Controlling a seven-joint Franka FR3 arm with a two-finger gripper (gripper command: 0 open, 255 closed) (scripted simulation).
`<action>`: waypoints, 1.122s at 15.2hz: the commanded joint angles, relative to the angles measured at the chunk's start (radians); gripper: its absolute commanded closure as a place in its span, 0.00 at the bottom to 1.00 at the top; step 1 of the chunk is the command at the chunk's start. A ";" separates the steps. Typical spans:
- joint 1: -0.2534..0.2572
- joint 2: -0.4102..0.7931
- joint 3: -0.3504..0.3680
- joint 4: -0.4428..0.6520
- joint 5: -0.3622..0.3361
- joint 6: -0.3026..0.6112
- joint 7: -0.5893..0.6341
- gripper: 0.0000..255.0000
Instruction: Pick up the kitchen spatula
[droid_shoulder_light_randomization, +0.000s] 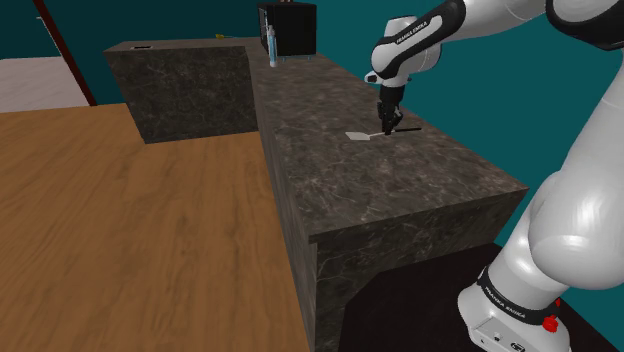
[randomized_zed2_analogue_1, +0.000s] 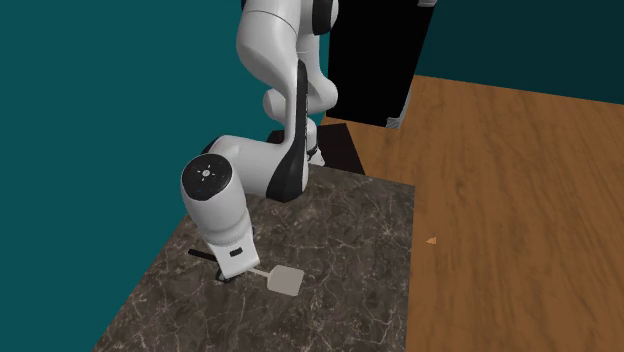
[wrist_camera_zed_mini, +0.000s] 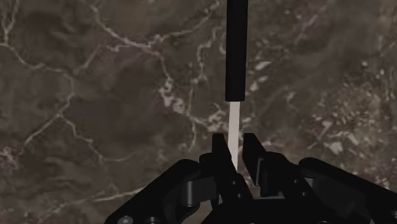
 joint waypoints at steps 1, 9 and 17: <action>0.000 0.000 0.000 0.000 0.000 0.001 0.000 1.00; 0.001 -0.011 0.000 0.015 -0.006 -0.025 0.002 1.00; 0.005 -0.052 0.002 0.084 -0.025 -0.129 0.012 1.00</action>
